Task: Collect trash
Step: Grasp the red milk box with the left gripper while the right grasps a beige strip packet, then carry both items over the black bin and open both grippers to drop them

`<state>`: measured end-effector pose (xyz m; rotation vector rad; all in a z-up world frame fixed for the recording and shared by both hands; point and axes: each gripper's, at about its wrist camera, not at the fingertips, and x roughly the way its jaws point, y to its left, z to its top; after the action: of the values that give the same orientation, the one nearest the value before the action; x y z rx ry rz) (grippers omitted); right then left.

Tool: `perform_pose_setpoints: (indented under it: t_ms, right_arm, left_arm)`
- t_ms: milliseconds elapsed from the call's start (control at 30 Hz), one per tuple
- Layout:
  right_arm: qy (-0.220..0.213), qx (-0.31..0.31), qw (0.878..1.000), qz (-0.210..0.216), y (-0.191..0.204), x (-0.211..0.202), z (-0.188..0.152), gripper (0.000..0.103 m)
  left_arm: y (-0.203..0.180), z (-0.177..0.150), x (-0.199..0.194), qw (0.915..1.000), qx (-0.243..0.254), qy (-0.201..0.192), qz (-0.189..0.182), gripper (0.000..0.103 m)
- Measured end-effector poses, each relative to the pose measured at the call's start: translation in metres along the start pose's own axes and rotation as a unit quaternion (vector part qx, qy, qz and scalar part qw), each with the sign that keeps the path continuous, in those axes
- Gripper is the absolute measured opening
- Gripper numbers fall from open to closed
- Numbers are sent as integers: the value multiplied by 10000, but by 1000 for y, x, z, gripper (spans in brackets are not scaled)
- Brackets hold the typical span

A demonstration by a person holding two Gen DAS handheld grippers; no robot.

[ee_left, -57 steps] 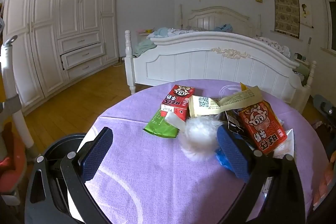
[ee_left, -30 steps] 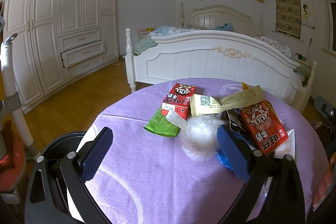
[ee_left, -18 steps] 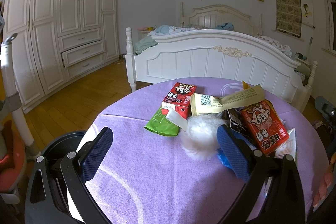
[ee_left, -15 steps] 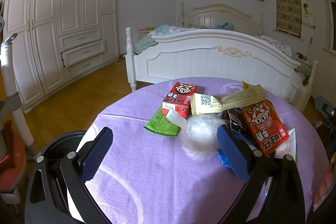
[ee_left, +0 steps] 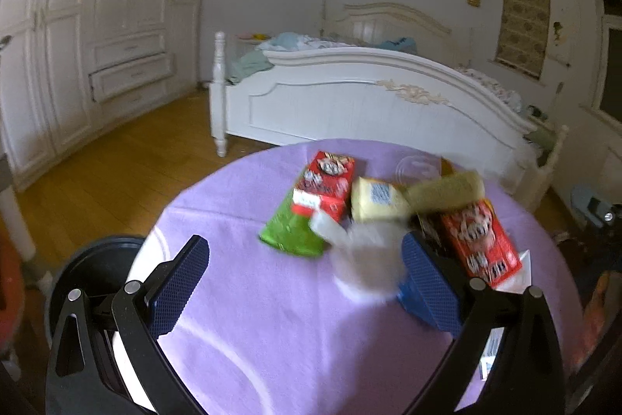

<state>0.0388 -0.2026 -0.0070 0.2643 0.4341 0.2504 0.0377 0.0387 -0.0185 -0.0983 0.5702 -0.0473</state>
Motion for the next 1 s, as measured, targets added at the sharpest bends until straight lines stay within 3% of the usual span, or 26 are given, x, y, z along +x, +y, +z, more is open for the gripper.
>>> perform_pose_setpoints:
  t_ms: [67,167,233,333,467,567,600,700,833,900,933,1000]
  right_arm:
    - [287,-949,9945,346,21,12,26,98]
    - [1209,-2141,9654,875,47,48,45,98]
    - [1596,-3063,9325,1054,62,72,45,98]
    - [1950,-4009,8898,971,79,101,33,80]
    - [2484,-4427,8558,998,88,138,18,71]
    - [2833,-4609,8351,1002,92,156,4,55]
    - [2859,-4616,8344,946,88,158,2,49]
    - [2796,-4305,8530,947,76,152,5,36]
    - [2584,-4150,8674,930,68,126,4,21]
    - [2459,-4015,8781,846,66,114,6,14]
    - [2384,-3858,8875,813,61,106,10,14]
    - [2291,-3553,9023,841,52,93,16,13]
  left_arm:
    - [13,19,11,9997,72,128,-196,98]
    - [23,41,38,9969,261,550,-505,98]
    - [25,55,61,9927,479,849,-709,98]
    - [22,66,86,9873,788,1120,-802,98]
    - [17,70,117,9797,884,1533,-943,98]
    - [13,69,132,9751,940,1739,-1008,98]
    - [8,68,136,9734,1015,1785,-1020,98]
    - [-4,69,150,9696,1275,1867,-939,98]
    - [-18,70,167,9647,1466,1998,-892,93]
    - [-22,67,177,9610,1545,2156,-785,70]
    - [-22,66,182,9595,1484,2250,-814,66]
    - [-18,64,186,9600,1257,2326,-924,49]
